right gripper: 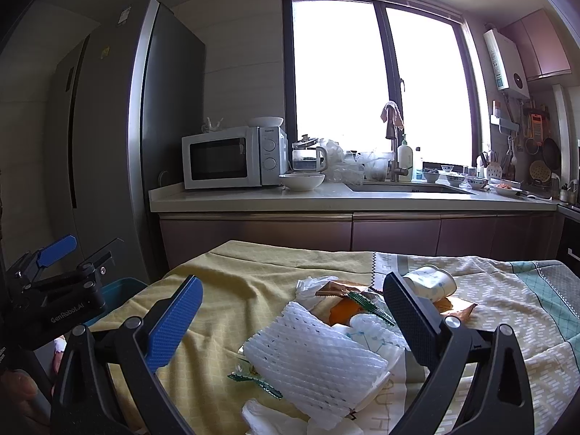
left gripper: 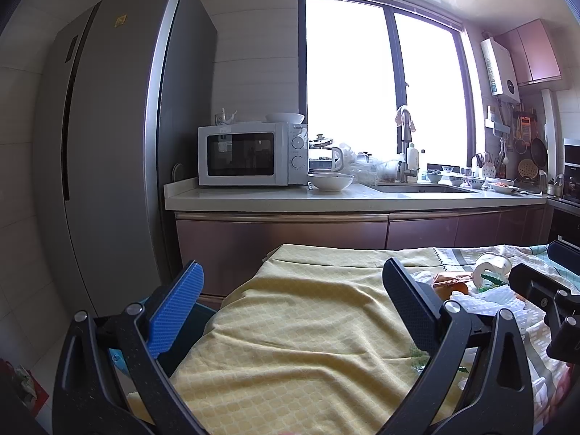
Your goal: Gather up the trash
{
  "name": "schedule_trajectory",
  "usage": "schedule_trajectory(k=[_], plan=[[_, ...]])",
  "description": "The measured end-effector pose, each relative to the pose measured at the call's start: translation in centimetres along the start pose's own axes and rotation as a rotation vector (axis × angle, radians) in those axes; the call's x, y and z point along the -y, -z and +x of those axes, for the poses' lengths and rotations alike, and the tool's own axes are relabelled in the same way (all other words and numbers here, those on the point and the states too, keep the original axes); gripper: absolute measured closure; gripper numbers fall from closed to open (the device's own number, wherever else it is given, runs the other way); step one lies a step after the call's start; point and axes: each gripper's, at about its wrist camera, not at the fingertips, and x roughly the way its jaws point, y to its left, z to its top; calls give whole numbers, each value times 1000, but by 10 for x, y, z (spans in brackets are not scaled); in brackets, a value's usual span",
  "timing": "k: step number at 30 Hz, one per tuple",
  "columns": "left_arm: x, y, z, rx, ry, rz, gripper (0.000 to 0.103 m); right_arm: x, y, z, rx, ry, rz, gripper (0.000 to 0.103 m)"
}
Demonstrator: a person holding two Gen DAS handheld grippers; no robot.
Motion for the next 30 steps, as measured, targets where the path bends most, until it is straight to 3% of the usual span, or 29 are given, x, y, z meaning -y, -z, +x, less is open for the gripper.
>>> schedule_trajectory(k=[30], plan=[[2,-1,0,-2,1,-4,6,2,0,0,-2,-24,8,7]])
